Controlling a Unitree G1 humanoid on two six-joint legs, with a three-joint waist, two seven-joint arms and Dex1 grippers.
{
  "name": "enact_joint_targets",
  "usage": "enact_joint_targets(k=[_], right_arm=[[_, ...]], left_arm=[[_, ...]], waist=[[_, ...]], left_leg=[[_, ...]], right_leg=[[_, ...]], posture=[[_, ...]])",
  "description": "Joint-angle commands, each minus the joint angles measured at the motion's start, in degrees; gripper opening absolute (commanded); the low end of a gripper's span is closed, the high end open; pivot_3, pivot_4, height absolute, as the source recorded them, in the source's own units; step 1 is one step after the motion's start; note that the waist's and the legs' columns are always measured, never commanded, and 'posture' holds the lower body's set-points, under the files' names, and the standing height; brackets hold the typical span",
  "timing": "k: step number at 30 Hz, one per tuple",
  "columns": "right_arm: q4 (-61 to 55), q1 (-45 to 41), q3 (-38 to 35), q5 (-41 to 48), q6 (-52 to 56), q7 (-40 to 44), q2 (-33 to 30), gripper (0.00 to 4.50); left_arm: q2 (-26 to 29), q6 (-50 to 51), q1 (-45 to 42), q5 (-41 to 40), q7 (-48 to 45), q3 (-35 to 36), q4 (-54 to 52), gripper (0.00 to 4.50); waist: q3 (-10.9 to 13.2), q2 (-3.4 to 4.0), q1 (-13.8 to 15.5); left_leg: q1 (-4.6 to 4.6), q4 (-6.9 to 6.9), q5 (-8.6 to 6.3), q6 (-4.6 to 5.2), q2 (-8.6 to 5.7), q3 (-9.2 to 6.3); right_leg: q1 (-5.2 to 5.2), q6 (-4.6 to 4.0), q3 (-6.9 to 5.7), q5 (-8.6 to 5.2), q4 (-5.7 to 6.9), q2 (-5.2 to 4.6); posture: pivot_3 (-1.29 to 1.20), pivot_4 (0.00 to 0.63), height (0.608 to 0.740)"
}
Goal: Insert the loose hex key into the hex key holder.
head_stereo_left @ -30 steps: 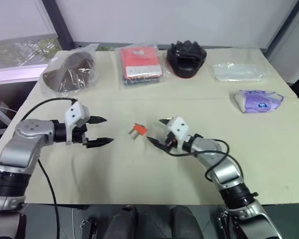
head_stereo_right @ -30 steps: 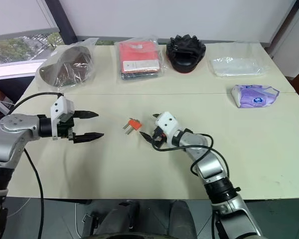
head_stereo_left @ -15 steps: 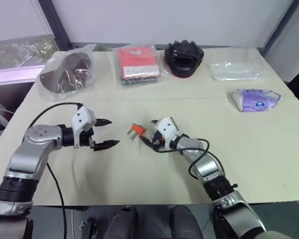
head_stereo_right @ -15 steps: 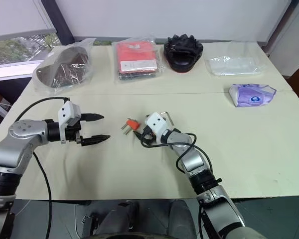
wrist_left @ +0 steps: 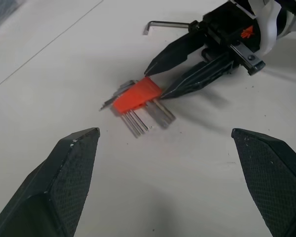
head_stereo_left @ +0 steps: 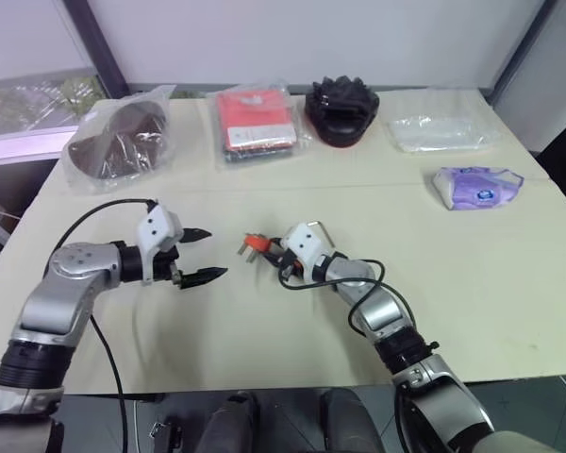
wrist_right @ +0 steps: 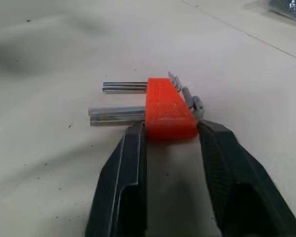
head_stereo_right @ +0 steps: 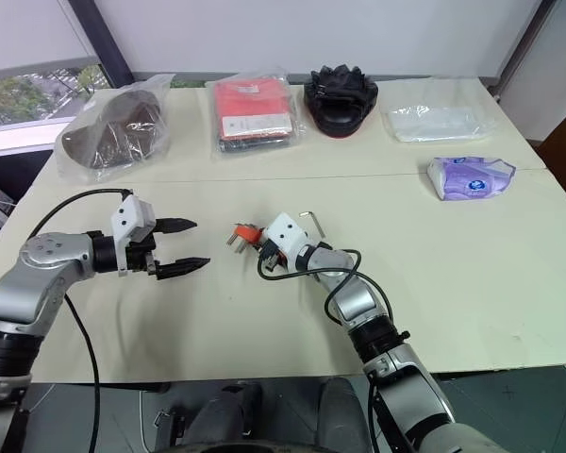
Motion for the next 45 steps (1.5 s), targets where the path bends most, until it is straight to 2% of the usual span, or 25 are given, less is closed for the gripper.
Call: enact_joint_targets(k=[1,4,7,11,13,15,22,29,45], right_arm=[[0.3,0.4,1.0,-0.6,1.8,1.2,-0.1,0.95],[-3.6,0.5,0.7,-0.4,0.9,3.0,-2.2,0.95],[-7.6,-0.6,1.0,-2.3,-6.0,4.3,-5.9,0.95],[-8.9,-5.9,1.7,-8.4,-21.4,4.1,-12.5,0.95],[-7.2,-10.1,3.9,-15.5,-34.0,2.4,-17.8,0.95],[-4.6,-13.8,4.9,-20.2,-42.2,0.3,-21.2,0.95],[5.0,-24.5,4.2,-31.7,-60.4,-12.5,-25.3,0.95],[11.4,-27.4,4.4,-33.4,-63.3,-16.4,-25.3,0.95],[10.3,-26.0,3.0,-30.5,-58.1,-18.4,-21.6,0.95]], left_arm=[[0.1,-1.0,-0.1,-0.1,0.1,1.0,-1.2,4.5],[0.0,-1.5,-0.2,0.0,0.1,1.1,-0.5,4.5],[-0.3,-1.9,-1.2,-0.2,-0.1,1.3,1.4,4.5],[-1.0,-2.4,-5.3,-0.7,-1.4,1.5,6.9,4.5],[-1.7,-2.7,-8.7,-0.7,-2.8,1.1,10.6,4.5],[-2.7,-2.1,-12.2,-1.3,-4.3,0.8,13.8,4.5],[-8.4,4.3,-26.6,-6.0,-11.0,0.8,24.9,4.5],[-12.3,3.6,-32.2,-5.0,-14.2,0.0,30.4,4.5],[-16.2,4.0,-36.9,-5.3,-16.7,1.1,36.8,4.5]], waist=[[0.0,0.0,0.0],[0.0,0.01,0.1],[0.0,0.03,0.2],[0.0,0.02,0.2],[0.1,0.01,0.2],[0.1,0.01,0.1],[0.1,-0.14,0.0],[0.1,-0.15,-1.1],[0.1,-0.15,-1.4]], left_leg=[[0.0,0.0,0.0,0.0,0.0,0.0],[0.0,0.0,0.0,0.0,0.0,0.0],[-0.02,0.0,0.0,0.0,-0.04,0.01],[-0.04,0.02,-0.01,0.02,-0.06,0.02],[-0.07,0.07,0.0,0.01,-0.08,0.03],[-0.07,0.07,0.03,-0.05,-0.09,0.04],[-0.13,0.09,0.13,-0.22,-0.13,0.07],[-0.13,0.06,0.14,-0.24,-0.13,0.05],[-0.14,0.1,0.14,-0.24,-0.14,0.0]], right_leg=[[0.0,0.0,0.0,0.0,0.0,0.0],[0.0,0.0,0.0,0.0,0.0,-0.01],[0.0,0.0,0.0,0.0,-0.02,-0.04],[-0.02,0.0,-0.01,0.0,-0.02,-0.04],[-0.04,0.01,-0.02,0.0,-0.01,-0.04],[-0.03,0.02,-0.02,-0.01,-0.01,-0.04],[-0.06,0.04,-0.02,-0.02,-0.04,-0.05],[-0.06,0.04,-0.01,-0.02,-0.05,-0.04],[-0.06,0.04,-0.02,-0.02,-0.02,-0.04]], posture=[[0.0,0.15,0.74],[0.0,0.15,0.74],[0.0,0.15,0.74],[0.0,0.15,0.74],[0.0,0.15,0.74],[0.0,0.15,0.74],[0.0,0.15,0.74],[0.0,0.15,0.74],[0.0,0.15,0.74]])
